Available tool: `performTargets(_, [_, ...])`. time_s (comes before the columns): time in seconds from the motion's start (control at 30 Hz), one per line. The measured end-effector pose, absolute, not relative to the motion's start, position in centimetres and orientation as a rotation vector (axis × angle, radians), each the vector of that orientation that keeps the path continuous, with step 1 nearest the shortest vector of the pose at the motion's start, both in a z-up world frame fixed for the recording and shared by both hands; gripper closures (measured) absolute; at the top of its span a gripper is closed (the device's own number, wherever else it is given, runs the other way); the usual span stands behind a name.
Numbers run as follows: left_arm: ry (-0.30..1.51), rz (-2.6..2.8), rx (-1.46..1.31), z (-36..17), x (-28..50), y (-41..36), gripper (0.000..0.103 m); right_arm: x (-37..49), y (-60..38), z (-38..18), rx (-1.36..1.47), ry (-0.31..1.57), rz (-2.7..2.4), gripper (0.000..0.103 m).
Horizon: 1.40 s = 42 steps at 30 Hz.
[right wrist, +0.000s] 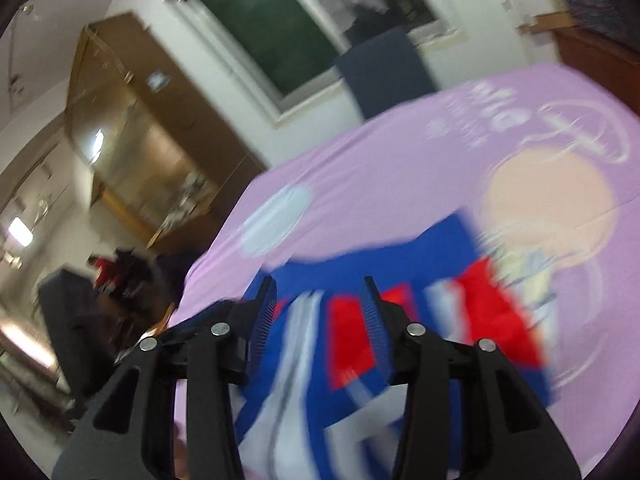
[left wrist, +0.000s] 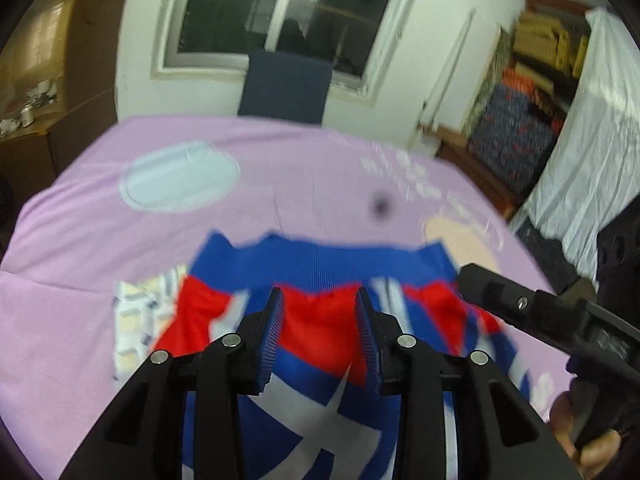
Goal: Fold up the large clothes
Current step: 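Lay the hem down over the hoodie and open both tools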
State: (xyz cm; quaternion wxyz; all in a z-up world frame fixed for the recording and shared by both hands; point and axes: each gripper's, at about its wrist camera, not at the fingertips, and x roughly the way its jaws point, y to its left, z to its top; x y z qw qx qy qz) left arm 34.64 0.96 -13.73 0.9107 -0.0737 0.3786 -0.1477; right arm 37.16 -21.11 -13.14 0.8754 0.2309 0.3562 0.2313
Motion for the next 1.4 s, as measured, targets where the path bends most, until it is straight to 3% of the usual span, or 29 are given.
performTargets(0.1, [0.863,-0.288,-0.125,-17.2,35.8,0.7,0.066,37.9,-19.8,-15.7,0.471,0.827,0.478,0.060])
performTargets(0.23, [0.845,-0.285,-0.064,-18.1,36.3,0.1,0.065,39.6,-20.6,-19.0,0.490,0.887,0.470,0.090])
performTargets(0.53, [0.868,-0.296,-0.163,-17.8,35.9,2.0,0.068,40.5,-23.7,-20.5,0.708,0.949,0.519,0.103])
performTargets(0.6, [0.853,-0.302,-0.191,-16.8,34.7,2.8,0.069,39.5,-24.3,-20.1,0.730,0.939,0.501,0.100])
performTargets(0.63, [0.835,-0.309,-0.200,-16.2,33.7,3.1,0.069,38.8,-24.7,-19.6,0.733,0.926,0.486,0.093])
performTargets(0.67, [0.823,-0.314,-0.204,-15.7,33.0,3.3,0.069,38.1,-24.9,-19.1,0.725,0.909,0.474,0.078])
performTargets(0.73, [0.798,-0.336,-0.208,-14.9,31.2,3.3,0.068,36.2,-24.7,-17.4,0.696,0.853,0.498,0.069])
performTargets(0.9, [0.797,-0.327,-0.136,-15.2,28.8,2.2,0.065,32.7,-22.2,-15.7,0.651,0.813,0.616,0.069])
performTargets(1.17, [0.854,-0.289,0.011,-18.1,29.0,0.5,0.063,31.4,-22.4,-18.4,0.694,0.899,0.649,0.069])
performTargets(1.23, [0.840,-0.267,0.078,-18.5,28.7,-0.4,0.063,32.0,-22.5,-19.3,0.733,0.926,0.643,0.075])
performTargets(1.37, [0.831,-0.256,0.111,-18.8,28.8,-0.7,0.062,33.1,-23.9,-21.0,0.828,0.975,0.634,0.102])
performTargets(1.4, [0.834,-0.261,0.104,-18.8,29.0,-0.6,0.062,33.4,-24.4,-21.7,0.859,0.992,0.631,0.103])
